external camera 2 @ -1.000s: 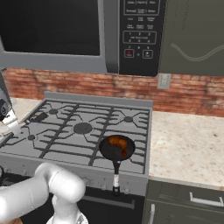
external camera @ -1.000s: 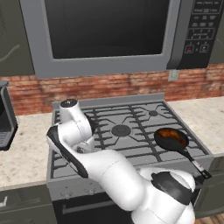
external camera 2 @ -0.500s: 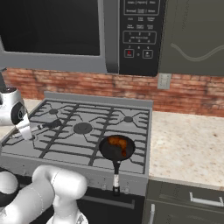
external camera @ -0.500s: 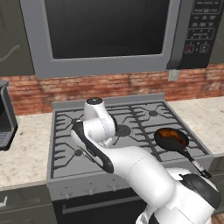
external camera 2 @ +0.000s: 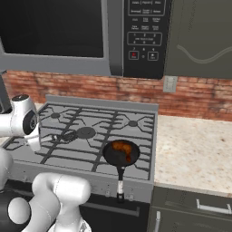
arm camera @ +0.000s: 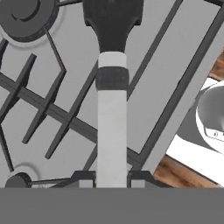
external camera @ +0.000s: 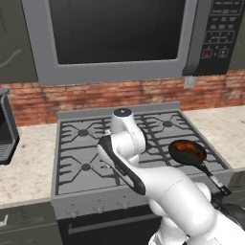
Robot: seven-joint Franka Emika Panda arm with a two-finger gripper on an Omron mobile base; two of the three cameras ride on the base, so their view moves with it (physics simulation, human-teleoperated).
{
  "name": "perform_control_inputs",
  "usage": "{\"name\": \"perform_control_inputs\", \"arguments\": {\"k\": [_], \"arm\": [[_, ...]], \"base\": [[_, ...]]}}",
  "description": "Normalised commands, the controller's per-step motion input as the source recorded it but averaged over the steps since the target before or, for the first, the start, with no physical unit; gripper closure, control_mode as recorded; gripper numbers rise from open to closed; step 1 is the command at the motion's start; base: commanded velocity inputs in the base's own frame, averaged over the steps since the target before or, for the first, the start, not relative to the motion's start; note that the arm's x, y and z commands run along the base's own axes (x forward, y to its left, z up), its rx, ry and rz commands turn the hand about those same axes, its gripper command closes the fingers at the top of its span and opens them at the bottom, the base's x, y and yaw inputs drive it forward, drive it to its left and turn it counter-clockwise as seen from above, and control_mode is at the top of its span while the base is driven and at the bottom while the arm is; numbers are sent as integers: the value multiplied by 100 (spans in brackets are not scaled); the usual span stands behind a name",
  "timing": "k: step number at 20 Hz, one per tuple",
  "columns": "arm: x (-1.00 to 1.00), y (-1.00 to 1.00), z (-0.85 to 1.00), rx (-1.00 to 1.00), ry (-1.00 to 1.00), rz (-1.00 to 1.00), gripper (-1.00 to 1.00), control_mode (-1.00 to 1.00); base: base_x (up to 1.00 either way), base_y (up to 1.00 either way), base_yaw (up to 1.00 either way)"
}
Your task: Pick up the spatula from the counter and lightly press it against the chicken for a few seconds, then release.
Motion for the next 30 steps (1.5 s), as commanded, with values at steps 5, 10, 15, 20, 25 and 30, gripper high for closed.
{"name": "perform_control_inputs", "arguments": {"k": [5,10,15,20,25,30], "arm": [[0,-45,8,5,3,-12,100,-100],[11,-40,3,6,10,-11,100,-100],[25,-38,3,2,9,-10,100,-100],[24,-31,9,0,2,-1,100,-100],[6,-39,1,0,3,0,100,-100],[1,-32,0,0,3,0,100,-100]], "base": [[0,0,0],[0,0,0],[0,0,0],[0,0,0],[0,0,0],[0,0,0]]}}
